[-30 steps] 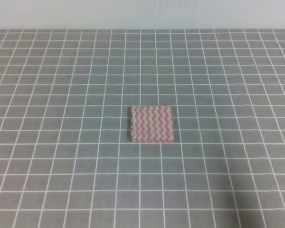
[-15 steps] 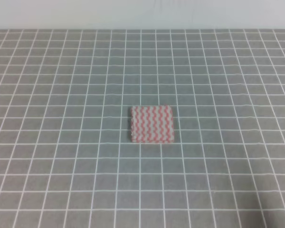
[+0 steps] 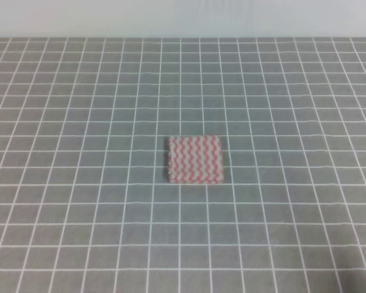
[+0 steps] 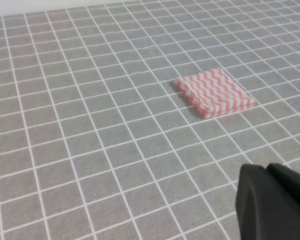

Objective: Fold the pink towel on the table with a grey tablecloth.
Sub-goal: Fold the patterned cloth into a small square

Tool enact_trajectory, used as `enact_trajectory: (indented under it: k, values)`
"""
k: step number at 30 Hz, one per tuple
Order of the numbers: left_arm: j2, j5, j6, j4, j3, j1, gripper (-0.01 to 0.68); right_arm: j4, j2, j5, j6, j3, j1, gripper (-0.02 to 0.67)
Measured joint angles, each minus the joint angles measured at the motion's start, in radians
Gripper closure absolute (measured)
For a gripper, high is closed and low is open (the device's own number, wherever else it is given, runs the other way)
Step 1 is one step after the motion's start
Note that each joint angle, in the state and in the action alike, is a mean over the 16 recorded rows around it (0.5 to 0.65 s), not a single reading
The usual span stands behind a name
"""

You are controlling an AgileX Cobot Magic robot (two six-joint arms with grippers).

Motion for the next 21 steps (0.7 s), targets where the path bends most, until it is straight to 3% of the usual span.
enact_trajectory:
  k: [21]
  values:
    - [0.0,0.0,0.0,0.0,0.0,0.0,0.674,0.173,-0.053,0.0,-0.175,0.0,-0.083,0.665]
